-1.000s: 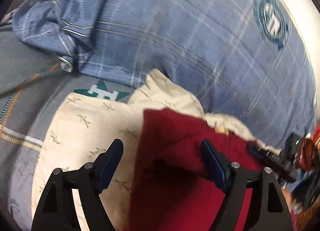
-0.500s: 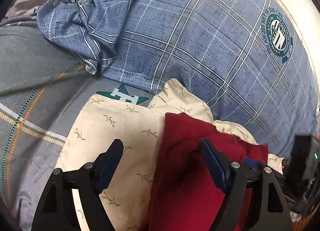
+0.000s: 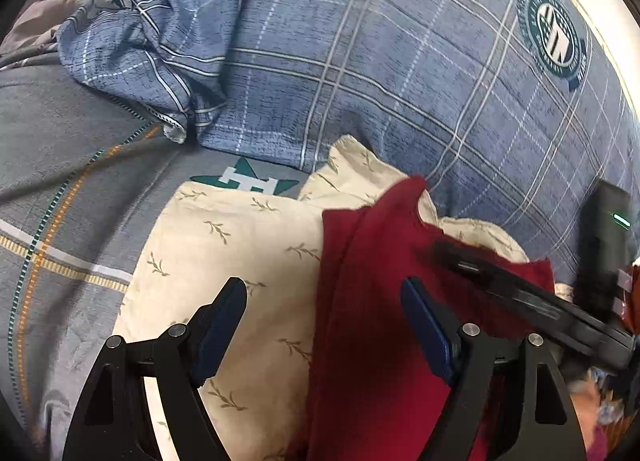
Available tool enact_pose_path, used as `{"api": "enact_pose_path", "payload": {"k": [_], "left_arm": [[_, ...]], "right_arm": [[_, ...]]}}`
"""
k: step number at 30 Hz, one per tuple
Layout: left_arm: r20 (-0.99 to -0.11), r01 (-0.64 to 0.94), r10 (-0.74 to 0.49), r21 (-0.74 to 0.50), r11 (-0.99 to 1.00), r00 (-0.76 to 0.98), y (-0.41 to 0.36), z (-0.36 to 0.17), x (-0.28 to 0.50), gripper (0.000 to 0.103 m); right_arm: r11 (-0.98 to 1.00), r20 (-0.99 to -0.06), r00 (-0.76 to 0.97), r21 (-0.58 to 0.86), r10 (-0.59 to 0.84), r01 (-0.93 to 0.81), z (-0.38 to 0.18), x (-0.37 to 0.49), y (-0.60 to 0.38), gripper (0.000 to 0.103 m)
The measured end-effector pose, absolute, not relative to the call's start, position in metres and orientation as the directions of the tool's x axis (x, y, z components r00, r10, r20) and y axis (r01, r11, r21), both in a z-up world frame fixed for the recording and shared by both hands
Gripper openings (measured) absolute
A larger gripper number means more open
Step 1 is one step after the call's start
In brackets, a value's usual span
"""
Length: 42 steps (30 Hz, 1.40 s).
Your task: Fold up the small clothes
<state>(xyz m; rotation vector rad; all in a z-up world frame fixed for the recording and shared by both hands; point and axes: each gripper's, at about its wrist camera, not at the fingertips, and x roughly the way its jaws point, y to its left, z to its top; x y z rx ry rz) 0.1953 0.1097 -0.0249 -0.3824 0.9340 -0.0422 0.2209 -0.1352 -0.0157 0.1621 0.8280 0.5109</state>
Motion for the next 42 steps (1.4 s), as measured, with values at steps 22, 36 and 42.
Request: {"api": "enact_pose_path", "payload": {"k": [22,36,42], "left_arm": [[-0.822,-0.146,-0.131,-0.250,0.957,0.554,0.089,-0.048,0.210,0.079],[-0.817,-0.110,-0.097,-0.192,0.975,0.569,0.082,-0.030,0.170,0.079],[-0.823,-0.174,-0.153,-0.291,0.941,0.547,0.109,-0.030,0.122,0.079]], "right_arm": [[0.982,-0.645,0.746,0.174,0.167,-0.069,-0.003,0.139,-0.302,0.065],[0.934,-0.666,0.659,0.198,0.351,-0.298,0.014,0.148,-0.198,0.045],[0.885,-0.667,0.598,0.227,0.445,-0.406,0.004,0.192,-0.109,0.047]]}}
